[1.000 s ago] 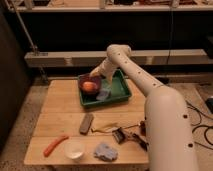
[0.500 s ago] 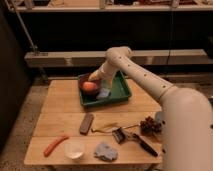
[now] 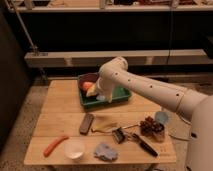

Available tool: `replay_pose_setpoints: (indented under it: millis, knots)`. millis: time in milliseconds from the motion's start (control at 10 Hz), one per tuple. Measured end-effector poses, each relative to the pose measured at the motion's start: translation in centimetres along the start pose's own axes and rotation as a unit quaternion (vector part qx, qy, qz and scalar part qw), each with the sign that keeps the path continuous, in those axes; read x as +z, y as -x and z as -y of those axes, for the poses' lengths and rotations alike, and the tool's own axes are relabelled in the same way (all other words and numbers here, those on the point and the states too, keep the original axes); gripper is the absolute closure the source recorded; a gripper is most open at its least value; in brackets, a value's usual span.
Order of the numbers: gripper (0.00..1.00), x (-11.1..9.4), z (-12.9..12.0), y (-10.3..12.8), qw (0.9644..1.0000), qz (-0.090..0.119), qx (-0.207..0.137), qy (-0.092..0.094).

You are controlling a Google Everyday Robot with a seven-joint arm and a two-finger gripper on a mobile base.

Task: Place eraser in tray

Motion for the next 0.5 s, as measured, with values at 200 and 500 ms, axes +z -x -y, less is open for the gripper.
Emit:
replay_pose_setpoints:
  millis: [200, 500]
  knots:
    - [0.25, 1.7, 0.8, 1.1, 0.9998, 0.003, -0.017, 0.011]
    - [0.25, 5.0, 3.1, 2.0, 0.9982, 0.009, -0.043, 0.041]
